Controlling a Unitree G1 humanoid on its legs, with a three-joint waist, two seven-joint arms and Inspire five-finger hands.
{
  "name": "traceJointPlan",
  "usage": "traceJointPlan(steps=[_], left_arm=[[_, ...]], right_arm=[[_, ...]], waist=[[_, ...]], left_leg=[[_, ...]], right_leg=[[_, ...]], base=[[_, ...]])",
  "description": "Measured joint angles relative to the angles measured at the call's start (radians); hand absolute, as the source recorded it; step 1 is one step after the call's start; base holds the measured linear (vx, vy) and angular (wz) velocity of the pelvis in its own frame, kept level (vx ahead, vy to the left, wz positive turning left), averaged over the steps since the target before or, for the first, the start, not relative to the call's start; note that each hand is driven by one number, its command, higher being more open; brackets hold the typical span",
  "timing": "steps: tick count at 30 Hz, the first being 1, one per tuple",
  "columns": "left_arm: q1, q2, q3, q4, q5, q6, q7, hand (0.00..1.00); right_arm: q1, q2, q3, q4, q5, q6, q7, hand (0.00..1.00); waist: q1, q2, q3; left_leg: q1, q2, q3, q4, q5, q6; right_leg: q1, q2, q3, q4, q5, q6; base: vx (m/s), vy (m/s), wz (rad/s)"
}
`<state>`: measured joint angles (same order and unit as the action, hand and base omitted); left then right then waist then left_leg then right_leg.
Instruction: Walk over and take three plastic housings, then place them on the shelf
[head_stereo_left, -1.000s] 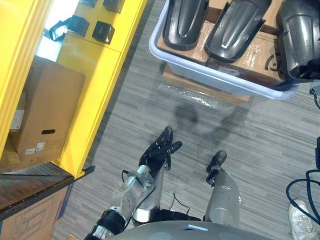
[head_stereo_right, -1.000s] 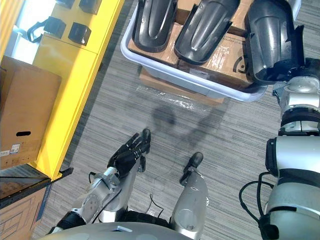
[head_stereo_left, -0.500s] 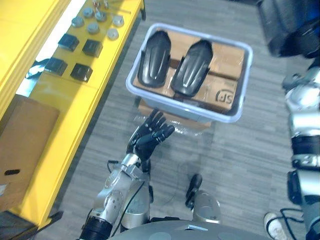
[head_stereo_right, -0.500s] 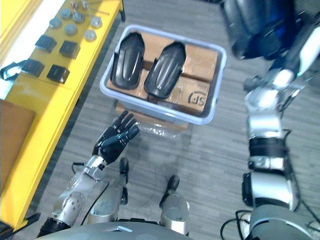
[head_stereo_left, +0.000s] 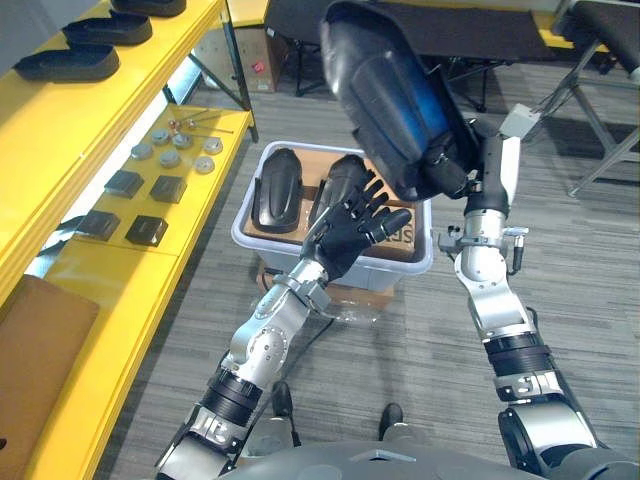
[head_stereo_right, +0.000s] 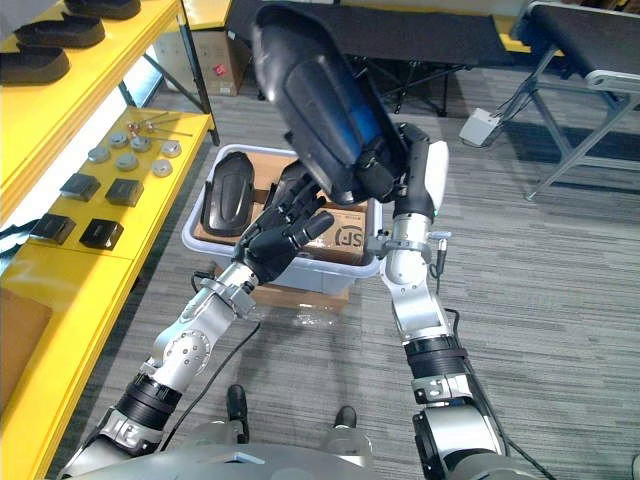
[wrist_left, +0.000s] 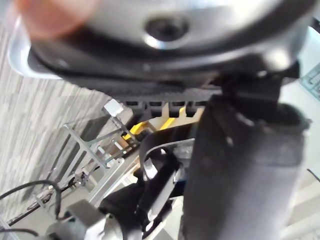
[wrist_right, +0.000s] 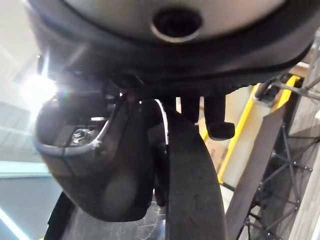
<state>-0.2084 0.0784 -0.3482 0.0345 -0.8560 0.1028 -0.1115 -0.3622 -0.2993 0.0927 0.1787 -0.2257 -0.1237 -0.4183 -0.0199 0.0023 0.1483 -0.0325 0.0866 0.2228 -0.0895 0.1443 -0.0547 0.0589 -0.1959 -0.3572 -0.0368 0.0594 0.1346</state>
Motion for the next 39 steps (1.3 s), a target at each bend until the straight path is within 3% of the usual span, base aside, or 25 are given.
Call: traceJointPlan(steps=[10, 16, 28, 29, 36, 39], left_arm=[[0.001, -0.001, -0.007, 0.02, 0.043, -0.03, 0.123, 1.0], [0.003, -0.001, -0.015, 0.064, 0.037, -0.037, 0.187, 1.0], [0.03, 0.0, 0.019, 0.088, -0.202, -0.081, 0.221, 1.0], [0.034, 0.0, 0.018, 0.089, -0.211, -0.082, 0.22, 0.0], [0.034, 0.005, 0.002, 0.15, -0.233, -0.073, 0.197, 0.0], [0.034, 0.012, 0.001, 0.154, -0.153, -0.015, 0.142, 0.0]], right_arm=[[0.092, 0.078, 0.118, -0.041, 0.005, -0.076, 0.101, 0.0], [0.174, 0.105, 0.145, -0.045, 0.008, -0.085, 0.122, 0.0], [0.318, 0.139, 0.156, -0.045, 0.045, -0.1, 0.122, 0.0], [0.322, 0.139, 0.159, -0.044, 0.045, -0.102, 0.121, 0.0], [0.351, 0.135, 0.173, -0.023, 0.045, -0.102, 0.098, 0.0], [0.368, 0.115, 0.177, -0.021, 0.045, -0.102, 0.092, 0.0]], waist=[[-0.007, -0.001, -0.058], [-0.008, -0.006, -0.077], [-0.013, -0.012, -0.09], [-0.013, -0.017, -0.093], [-0.011, -0.053, -0.117], [-0.01, -0.055, -0.117]], left_leg=[[0.006, -0.003, 0.016, 0.0, -0.006, -0.007], [0.006, -0.005, 0.015, 0.0, -0.001, 0.0], [0.008, -0.005, 0.014, 0.0, -0.002, -0.001], [0.008, -0.004, 0.013, 0.0, -0.002, -0.001], [0.007, 0.001, 0.005, 0.0, -0.004, -0.002], [0.008, 0.001, 0.005, 0.0, -0.004, -0.002]], right_leg=[[-0.001, 0.004, 0.014, -0.021, 0.014, -0.015], [0.003, 0.004, 0.011, -0.03, 0.019, -0.009], [0.007, 0.006, 0.009, -0.034, 0.014, -0.016], [0.009, 0.005, 0.009, -0.037, 0.015, -0.016], [0.013, 0.005, 0.007, -0.04, 0.016, -0.014], [0.014, 0.005, 0.007, -0.04, 0.018, -0.011]], base=[[-0.04, 0.014, -0.05], [0.02, -0.003, 0.0], [0.0, 0.0, 0.0], [0.0, 0.0, 0.0], [0.0, -0.001, 0.01], [0.0, 0.0, 0.0]])
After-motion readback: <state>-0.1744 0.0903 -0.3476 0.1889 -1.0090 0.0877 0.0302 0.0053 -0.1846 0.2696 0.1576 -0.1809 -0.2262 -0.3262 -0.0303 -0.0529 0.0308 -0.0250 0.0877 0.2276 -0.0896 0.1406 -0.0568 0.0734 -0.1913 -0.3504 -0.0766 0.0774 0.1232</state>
